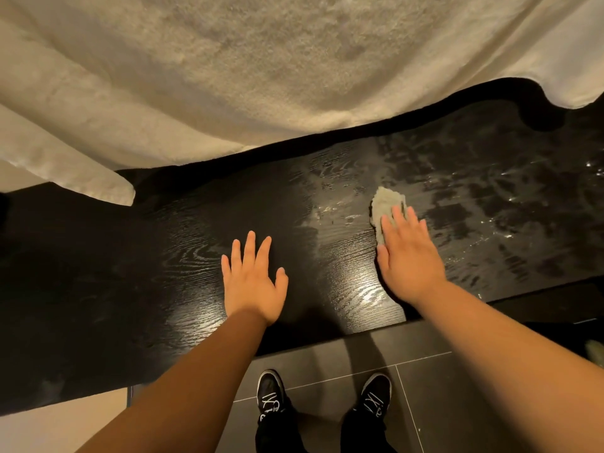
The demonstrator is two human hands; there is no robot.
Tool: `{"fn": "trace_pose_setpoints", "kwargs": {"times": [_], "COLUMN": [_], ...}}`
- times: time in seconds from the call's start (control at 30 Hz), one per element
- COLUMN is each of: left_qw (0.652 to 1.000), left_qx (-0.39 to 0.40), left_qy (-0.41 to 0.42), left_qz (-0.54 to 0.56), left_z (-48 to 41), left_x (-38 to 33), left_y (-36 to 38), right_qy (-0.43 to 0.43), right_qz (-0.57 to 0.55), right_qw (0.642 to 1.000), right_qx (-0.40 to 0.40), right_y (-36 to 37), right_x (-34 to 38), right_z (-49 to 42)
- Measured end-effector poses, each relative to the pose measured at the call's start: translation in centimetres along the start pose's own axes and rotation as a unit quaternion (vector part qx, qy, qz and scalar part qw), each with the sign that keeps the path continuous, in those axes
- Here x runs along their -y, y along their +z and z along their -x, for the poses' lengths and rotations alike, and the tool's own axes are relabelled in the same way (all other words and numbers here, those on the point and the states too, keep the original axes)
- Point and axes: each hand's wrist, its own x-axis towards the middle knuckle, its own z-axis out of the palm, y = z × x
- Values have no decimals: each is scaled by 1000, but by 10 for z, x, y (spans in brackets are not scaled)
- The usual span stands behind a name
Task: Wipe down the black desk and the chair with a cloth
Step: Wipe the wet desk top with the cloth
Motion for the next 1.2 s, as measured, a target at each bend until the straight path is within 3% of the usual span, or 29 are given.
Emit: {"fn": "trace_pose_setpoints", "kwargs": {"times": [0.07,0.2,0.33,0.47,0.57,0.63,0.77,0.9,1.07,1.2], "left_qw": [1000,1000,1000,1000,1000,1000,1000,1000,1000,1000], "left_qx": [0,3,2,-4,-2,0,5,7,-1,3], "left_qy": [0,4,1,0,1,0,-5,-3,-2,-4], "left_qz": [1,-7,-9,2,3,4,6,9,17,12], "left_z": [0,-1,-2,-2,-2,-3,-4,-4,-2,-2], "left_x": [0,0,2,2,2,1,1,1,1,0], "left_y": [0,1,3,2,2,2,1,1,-1,-1], "right_qy": [-5,-184,-272,-129,-41,-51,-207,-275,-103,-38], "right_qz": [-4,-29,-19,3,-5,4,-8,17,9,-15], "right_qw": [1000,982,960,992,999,999,978,960,994,999], "right_qx": [-14,43,56,8,-8,-18,29,43,24,-10], "right_y": [1,13,16,7,-1,2,14,13,-6,-5], "right_x": [24,91,82,17,7,32,104,92,23,44], "right_z": [3,16,6,-18,-21,-16,-5,-16,-42,-37]}}
